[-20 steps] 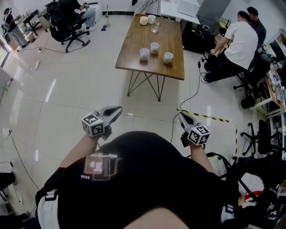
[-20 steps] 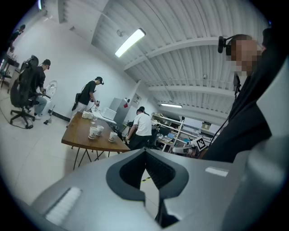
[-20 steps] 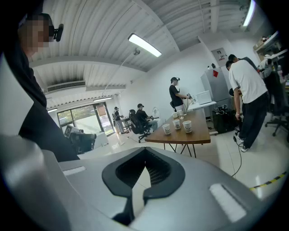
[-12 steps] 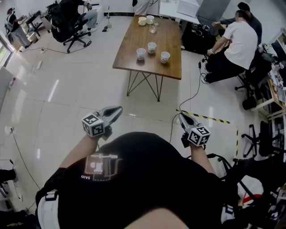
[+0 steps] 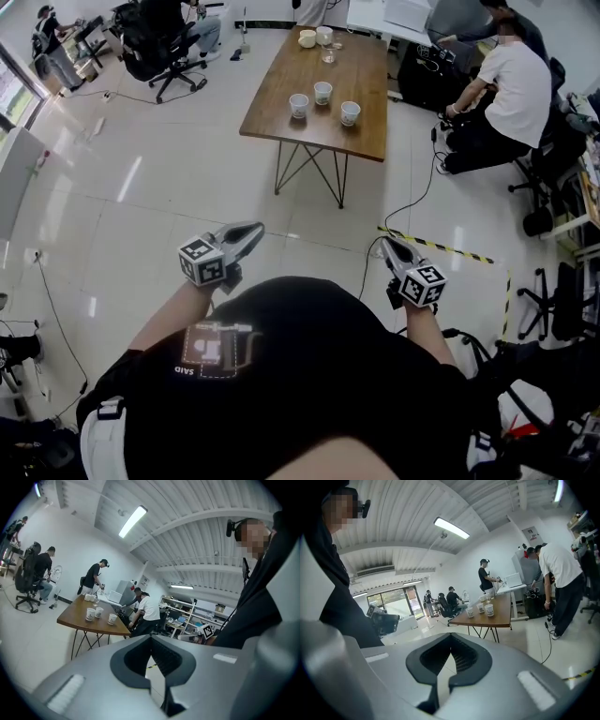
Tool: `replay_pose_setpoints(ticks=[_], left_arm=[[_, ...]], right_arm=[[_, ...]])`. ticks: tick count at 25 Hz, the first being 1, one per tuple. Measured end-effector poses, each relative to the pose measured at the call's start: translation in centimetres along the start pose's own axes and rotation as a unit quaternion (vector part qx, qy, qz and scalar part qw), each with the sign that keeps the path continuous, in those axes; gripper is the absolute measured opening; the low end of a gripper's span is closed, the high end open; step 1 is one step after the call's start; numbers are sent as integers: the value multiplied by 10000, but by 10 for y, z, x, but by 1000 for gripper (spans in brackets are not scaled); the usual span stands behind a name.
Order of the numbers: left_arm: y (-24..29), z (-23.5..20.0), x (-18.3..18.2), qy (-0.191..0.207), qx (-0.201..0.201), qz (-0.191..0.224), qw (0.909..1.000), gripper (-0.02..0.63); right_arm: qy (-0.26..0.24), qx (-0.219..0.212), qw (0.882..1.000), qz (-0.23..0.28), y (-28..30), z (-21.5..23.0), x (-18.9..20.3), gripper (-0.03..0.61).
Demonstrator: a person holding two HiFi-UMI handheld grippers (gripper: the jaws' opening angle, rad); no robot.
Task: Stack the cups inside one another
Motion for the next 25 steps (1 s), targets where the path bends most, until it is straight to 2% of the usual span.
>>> replay_pose_setpoints(ticks=[5, 10, 15, 22, 25], left_arm=[[-1, -7, -5, -15, -6, 18, 10000, 2], [-5, -40, -12, -92, 102, 109, 9998, 2], [-7, -105, -32, -91, 395, 160, 9991, 2], [-22, -213, -81, 51, 790, -70, 9968, 2], [-19, -253, -102, 74, 884, -215, 9958, 3]], right_arm=[[7, -46, 10000, -53, 10, 0, -2, 14], [-98, 30, 9999, -114, 34, -12, -16, 14], [-220, 337, 9991, -99, 82, -23, -41, 14], [228, 791, 9965, 161, 159, -50, -71, 14], [251, 900, 9954, 196, 189, -56, -87, 14]])
Point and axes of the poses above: the fingertips, and each gripper's own axes: y forward along the fingers, z to its right, x out of its underside, the point moved 9 cm from there along -y, backward along the fingers, and after that the axes turned 8 degrees about x, right-handed, at the moved point
